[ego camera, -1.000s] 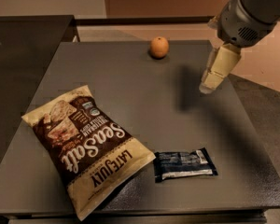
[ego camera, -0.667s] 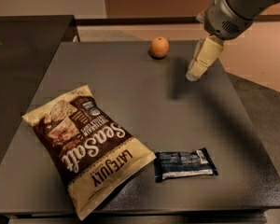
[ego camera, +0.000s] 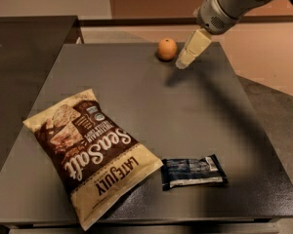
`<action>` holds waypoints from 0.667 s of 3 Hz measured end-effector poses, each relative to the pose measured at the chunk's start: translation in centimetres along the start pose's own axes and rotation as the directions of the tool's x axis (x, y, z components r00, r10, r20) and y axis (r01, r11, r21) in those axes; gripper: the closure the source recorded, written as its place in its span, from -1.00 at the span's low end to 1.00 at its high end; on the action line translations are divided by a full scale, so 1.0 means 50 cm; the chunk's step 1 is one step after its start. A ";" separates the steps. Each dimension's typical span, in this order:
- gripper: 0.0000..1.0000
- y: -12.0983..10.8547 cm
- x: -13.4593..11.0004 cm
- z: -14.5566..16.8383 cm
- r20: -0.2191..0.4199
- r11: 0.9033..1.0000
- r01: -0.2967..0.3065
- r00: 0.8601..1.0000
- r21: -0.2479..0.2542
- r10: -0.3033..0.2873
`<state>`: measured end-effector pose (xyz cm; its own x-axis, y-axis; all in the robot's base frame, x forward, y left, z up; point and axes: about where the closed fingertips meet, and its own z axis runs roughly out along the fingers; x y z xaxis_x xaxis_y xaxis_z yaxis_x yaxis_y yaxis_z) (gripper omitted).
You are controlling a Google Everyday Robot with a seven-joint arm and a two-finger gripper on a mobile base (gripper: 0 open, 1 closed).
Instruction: Move orange near brown chip bag
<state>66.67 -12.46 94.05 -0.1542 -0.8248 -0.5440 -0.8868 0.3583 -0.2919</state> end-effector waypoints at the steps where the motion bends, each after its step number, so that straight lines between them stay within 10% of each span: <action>1: -1.00 -0.029 -0.013 0.055 0.055 0.999 -0.053 0.997 0.006 0.053; 2: -1.00 -0.048 -0.024 0.100 0.097 0.994 -0.107 0.990 0.033 0.104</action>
Offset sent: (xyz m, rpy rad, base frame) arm 0.0699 0.0323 -0.0365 0.1948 -0.0550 -0.1477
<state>71.17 -10.15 91.50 -0.2024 -0.7371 -0.6448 -0.8504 0.4588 -0.2576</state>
